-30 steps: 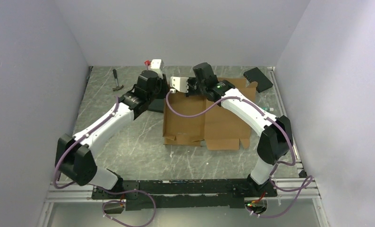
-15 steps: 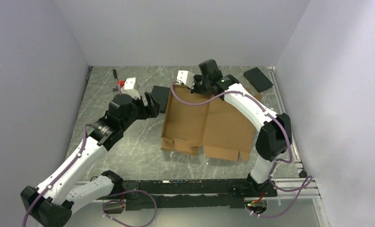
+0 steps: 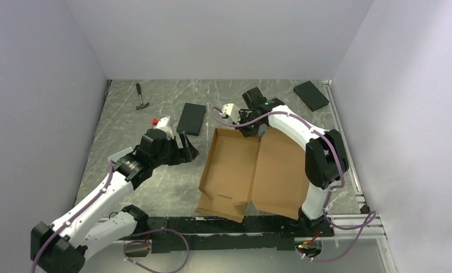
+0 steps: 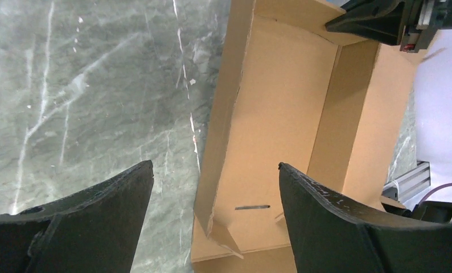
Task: Fold the paper box
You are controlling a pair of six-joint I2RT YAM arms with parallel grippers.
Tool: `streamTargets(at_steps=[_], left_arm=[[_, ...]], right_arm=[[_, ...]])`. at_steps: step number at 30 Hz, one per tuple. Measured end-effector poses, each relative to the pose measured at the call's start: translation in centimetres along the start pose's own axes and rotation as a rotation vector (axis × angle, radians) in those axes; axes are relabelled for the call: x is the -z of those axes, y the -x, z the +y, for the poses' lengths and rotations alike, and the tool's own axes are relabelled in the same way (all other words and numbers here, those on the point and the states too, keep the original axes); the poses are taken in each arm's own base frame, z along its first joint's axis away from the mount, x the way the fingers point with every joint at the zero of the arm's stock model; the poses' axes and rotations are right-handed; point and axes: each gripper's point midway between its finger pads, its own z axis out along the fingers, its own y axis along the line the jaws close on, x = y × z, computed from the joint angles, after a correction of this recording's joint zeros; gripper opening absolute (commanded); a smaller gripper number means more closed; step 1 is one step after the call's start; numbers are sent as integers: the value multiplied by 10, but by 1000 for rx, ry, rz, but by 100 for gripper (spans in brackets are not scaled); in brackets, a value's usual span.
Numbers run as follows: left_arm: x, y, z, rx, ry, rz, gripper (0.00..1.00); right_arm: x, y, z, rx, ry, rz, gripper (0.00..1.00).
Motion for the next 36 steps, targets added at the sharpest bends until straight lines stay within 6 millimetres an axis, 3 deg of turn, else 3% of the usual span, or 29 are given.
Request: streamTargets(at_steps=[10, 21, 29, 36], left_arm=[[-51, -31, 14, 29, 78, 187, 76], [-77, -46, 10, 62, 61, 278, 66], [-84, -56, 12, 72, 58, 323, 65], [-86, -56, 7, 84, 46, 326, 64]], right_arm=[[-24, -23, 13, -33, 26, 28, 13], [-32, -26, 21, -71, 62, 0, 35], [-36, -20, 27, -82, 105, -31, 35], [-52, -19, 27, -88, 120, -13, 31]])
